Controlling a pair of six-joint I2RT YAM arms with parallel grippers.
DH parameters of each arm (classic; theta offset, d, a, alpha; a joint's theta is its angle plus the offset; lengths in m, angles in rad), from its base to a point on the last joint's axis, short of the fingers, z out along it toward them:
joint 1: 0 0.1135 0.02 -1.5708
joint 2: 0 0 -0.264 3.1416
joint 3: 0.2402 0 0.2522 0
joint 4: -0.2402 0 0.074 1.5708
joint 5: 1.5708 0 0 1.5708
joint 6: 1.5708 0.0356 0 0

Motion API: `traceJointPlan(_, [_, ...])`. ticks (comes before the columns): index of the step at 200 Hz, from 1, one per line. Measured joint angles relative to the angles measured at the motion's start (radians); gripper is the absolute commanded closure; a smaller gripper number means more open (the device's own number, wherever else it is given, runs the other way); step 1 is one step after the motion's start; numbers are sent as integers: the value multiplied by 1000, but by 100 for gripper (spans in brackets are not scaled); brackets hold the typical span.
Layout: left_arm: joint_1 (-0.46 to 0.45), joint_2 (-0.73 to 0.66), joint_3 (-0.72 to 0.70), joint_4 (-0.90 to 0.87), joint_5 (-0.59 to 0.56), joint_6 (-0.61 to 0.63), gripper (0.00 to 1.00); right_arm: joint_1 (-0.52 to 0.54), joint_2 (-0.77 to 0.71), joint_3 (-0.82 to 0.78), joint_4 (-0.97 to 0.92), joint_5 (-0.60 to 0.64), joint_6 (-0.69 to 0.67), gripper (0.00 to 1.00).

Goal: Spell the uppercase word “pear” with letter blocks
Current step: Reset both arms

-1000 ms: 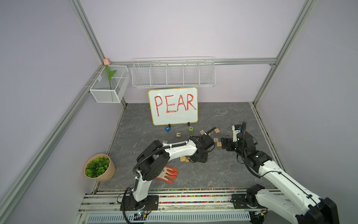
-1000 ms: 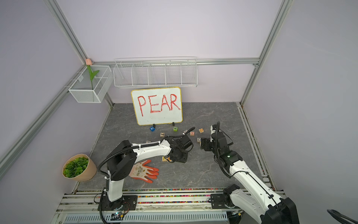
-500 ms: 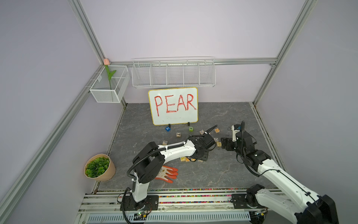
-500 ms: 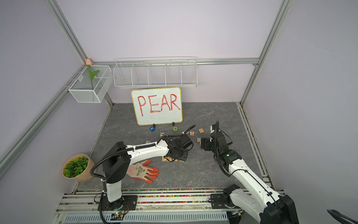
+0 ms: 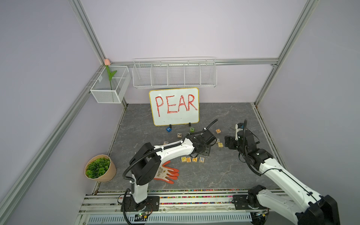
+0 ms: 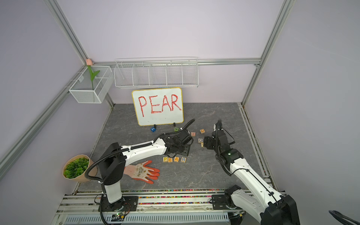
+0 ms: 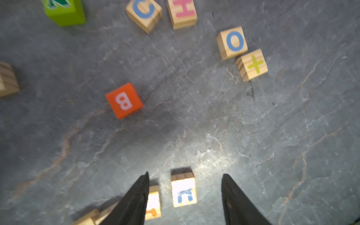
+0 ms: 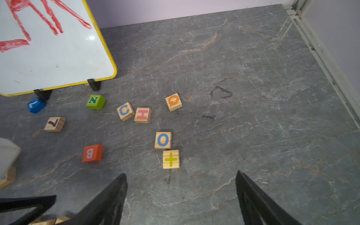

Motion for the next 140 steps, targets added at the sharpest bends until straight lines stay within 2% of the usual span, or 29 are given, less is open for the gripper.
traceJointPlan(35, [132,-212,-103,54,-150,66,18,-79,29,37,0,61,1,11])
traceJointPlan(60, [230,-367,-169,127,-272,123,11,-155,70,69,3,96,5,11])
traceJointPlan(73, [308,-429,-214,168,-309,140,9,-184,98,79,5,119,8,11])
traceJointPlan(78, [351,-450,-237,188,-318,145,6,-196,109,81,6,128,11,11])
traceJointPlan(81, [373,-459,-248,196,-325,147,0,-203,116,82,7,132,12,11])
traceJointPlan(111, [612,-533,-415,339,-351,162,1,-277,198,89,15,191,23,11])
traceJointPlan(140, [759,-560,-571,504,-354,182,1,-338,269,87,50,223,26,11])
